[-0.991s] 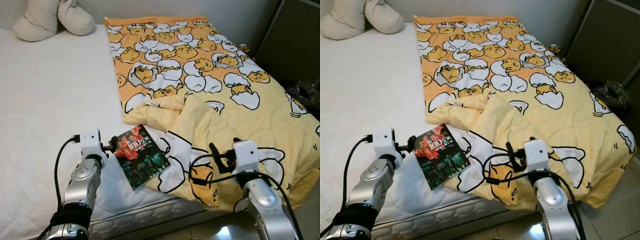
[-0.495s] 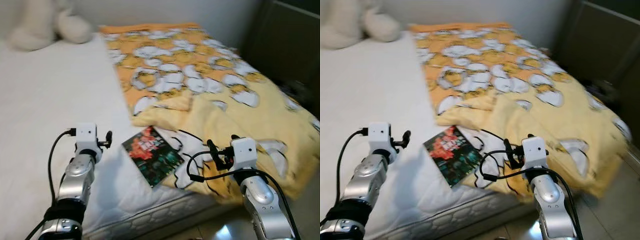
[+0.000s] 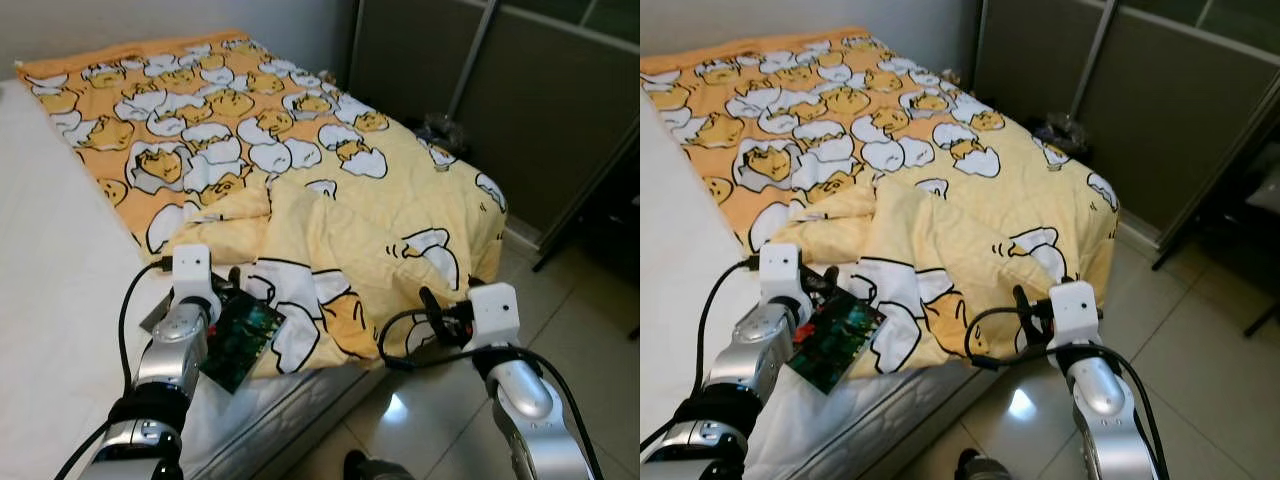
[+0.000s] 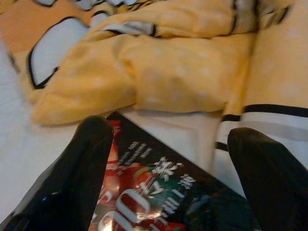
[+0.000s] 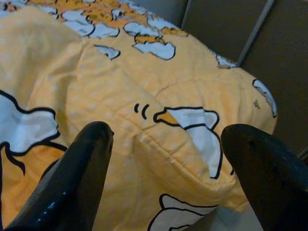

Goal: Clean up the room

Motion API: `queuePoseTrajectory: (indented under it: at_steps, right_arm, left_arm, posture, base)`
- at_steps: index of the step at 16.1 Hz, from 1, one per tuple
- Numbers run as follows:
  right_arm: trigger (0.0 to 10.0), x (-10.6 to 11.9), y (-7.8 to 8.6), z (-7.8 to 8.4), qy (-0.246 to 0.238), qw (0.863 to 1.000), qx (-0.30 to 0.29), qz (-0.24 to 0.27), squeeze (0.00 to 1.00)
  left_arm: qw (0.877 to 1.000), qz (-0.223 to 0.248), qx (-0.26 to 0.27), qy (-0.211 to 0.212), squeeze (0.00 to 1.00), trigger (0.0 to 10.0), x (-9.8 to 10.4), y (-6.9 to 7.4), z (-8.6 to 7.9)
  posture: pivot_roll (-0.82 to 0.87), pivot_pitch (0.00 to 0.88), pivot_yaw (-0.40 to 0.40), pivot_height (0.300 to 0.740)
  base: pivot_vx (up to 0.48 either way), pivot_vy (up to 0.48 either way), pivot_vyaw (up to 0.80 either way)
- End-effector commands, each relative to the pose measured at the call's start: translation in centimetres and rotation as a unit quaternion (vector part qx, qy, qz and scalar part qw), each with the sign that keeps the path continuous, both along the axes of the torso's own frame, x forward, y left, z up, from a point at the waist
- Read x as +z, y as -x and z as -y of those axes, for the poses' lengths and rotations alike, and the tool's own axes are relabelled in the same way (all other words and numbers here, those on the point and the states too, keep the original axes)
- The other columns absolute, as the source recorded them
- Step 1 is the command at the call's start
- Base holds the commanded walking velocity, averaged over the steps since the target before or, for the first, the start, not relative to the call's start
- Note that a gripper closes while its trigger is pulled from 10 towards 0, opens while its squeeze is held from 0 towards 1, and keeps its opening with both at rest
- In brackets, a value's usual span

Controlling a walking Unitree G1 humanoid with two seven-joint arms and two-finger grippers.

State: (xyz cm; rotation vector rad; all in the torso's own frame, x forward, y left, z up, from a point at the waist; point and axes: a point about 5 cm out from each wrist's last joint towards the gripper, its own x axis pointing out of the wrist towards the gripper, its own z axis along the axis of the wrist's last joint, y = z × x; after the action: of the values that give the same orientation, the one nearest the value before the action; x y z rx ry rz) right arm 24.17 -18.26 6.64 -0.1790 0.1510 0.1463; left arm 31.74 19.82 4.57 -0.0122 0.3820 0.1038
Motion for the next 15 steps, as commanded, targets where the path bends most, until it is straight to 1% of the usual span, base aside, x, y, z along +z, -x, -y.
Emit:
queuePoseTrajectory:
  at_steps: [1, 3, 4, 5, 6, 7, 8, 9, 10, 11, 13, 15]
  right_arm:
    - [10.0, 0.5, 0.1, 0.3, 0.006, 1.0, 0.0, 0.006, 0.0]
    - [10.0, 0.4, 0.3, 0.4, 0.007, 1.0, 0.0, 0.004, 0.0]
    - [10.0, 0.3, 0.3, 0.4, 0.008, 1.0, 0.0, 0.004, 0.0]
    - [10.0, 0.3, 0.2, 0.5, 0.009, 1.0, -0.001, 0.003, 0.0]
    - [10.0, 0.2, 0.3, 0.5, 0.005, 1.0, -0.002, 0.002, 0.0]
    - [10.0, 0.2, 0.4, 0.5, -0.002, 1.0, -0.004, 0.003, 0.0]
    - [10.0, 0.0, 0.8, 0.3, -0.011, 1.0, -0.002, 0.0, 0.0]
    - [10.0, -0.2, 1.0, 0.1, -0.014, 1.0, 0.0, -0.002, 0.0]
    - [10.0, -0.4, 1.1, 0.0, -0.015, 1.0, 0.002, -0.004, 0.0]
    - [10.0, -0.5, 1.1, -0.2, -0.017, 1.0, 0.003, -0.006, 0.0]
    - [10.0, -0.5, 1.0, -0.4, -0.017, 1.0, 0.006, -0.007, 0.0]
    - [10.0, -0.3, 0.8, -0.1, -0.013, 1.0, 0.008, -0.003, 0.0]
  left_arm:
    - [1.0, 0.003, 0.023, -0.009, 0.0, 10.0, 0.0, 0.4, -1.2]
    - [1.0, 0.011, 0.013, -0.015, 0.0, 10.0, 0.2, 1.1, -1.3]
    - [1.0, 0.016, 0.0, -0.021, 0.0, 10.0, 0.2, 2.2, -1.0]
    - [0.999, 0.03, -0.022, -0.033, 0.0, 10.0, 0.2, 3.7, -0.5]
    - [0.997, 0.036, -0.055, -0.039, 0.0, 10.0, -0.2, 5.6, 0.2]
    - [0.996, 0.041, -0.076, -0.037, 0.0, 10.0, -0.3, 6.8, 0.6]
    - [0.991, 0.076, -0.101, -0.033, 0.0, 10.0, 0.4, 8.3, 0.7]
    - [0.988, 0.089, -0.119, -0.031, 0.0, 10.0, 0.9, 8.8, 0.9]
    - [0.988, 0.088, -0.127, -0.024, 0.0, 10.0, 0.9, 9.1, 1.0]
    - [0.99, 0.075, -0.12, -0.009, 0.0, 10.0, 0.8, 9.4, 1.0]
    - [0.998, 0.036, -0.05, 0.023, 0.0, 10.0, -0.2, 9.3, 0.0]
    - [0.999, -0.011, 0.014, 0.045, 0.0, 10.0, -2.2, 8.7, -1.5]
  posture:
    - [-0.13, 0.0, -0.035, 0.74]
    - [-0.12, 0.0, -0.034, 0.74]
    - [-0.12, 0.0, -0.032, 0.74]
    - [-0.11, 0.0, -0.029, 0.74]
    - [-0.09, 0.0, -0.028, 0.74]
    - [-0.09, 0.0, -0.028, 0.74]
    - [-0.07, 0.0, -0.027, 0.74]
    - [-0.06, 0.0, -0.027, 0.74]
    - [-0.05, 0.0, -0.028, 0.74]
    - [-0.05, 0.0, -0.029, 0.74]
    - [-0.06, 0.0, -0.034, 0.74]
    - [-0.08, 0.0, -0.04, 0.74]
  base:
    - [0.0, 0.0, 0.0]
    - [0.0, 0.0, 0.0]
    - [0.0, 0.0, 0.0]
    - [0.0, 0.0, 0.0]
    - [0.0, 0.0, 0.0]
    - [0.0, 0.0, 0.0]
    - [0.0, 0.0, 0.0]
    - [0.0, 0.0, 0.0]
    - [0.0, 0.0, 0.0]
    - [0.0, 0.0, 0.0]
    - [0.0, 0.0, 0.0]
    - [0.0, 0.0, 0.0]
